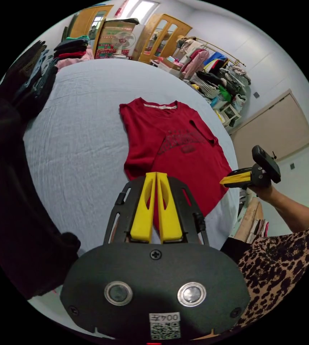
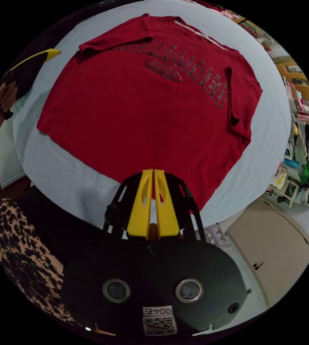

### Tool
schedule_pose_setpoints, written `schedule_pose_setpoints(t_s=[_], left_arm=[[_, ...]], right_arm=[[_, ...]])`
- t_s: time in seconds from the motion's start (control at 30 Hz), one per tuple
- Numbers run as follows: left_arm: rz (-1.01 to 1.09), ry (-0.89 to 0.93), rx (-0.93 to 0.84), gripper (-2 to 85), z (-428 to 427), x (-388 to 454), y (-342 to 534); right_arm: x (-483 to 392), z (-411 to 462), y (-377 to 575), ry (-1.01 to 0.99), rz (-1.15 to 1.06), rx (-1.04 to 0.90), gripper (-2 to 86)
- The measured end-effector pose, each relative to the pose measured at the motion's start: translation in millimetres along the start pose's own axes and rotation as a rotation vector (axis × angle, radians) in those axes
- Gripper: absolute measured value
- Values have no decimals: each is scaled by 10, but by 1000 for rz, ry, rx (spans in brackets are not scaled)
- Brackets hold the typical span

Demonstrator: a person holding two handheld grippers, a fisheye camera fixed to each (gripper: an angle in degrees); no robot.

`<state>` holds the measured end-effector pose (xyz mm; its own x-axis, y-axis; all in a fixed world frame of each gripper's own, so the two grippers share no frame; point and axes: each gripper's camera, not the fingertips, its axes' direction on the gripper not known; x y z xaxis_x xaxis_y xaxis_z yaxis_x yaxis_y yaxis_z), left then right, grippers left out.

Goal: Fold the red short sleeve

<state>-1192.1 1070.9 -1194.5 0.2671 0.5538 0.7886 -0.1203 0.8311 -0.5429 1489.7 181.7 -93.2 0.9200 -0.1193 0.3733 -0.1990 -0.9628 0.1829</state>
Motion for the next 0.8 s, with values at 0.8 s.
schedule_pose_setpoints(t_s=[0.8], left_arm=[[73,-223,-75,73,407,1691,-1399]], right_arm=[[653,-112,-39,-126,39,67,-8]])
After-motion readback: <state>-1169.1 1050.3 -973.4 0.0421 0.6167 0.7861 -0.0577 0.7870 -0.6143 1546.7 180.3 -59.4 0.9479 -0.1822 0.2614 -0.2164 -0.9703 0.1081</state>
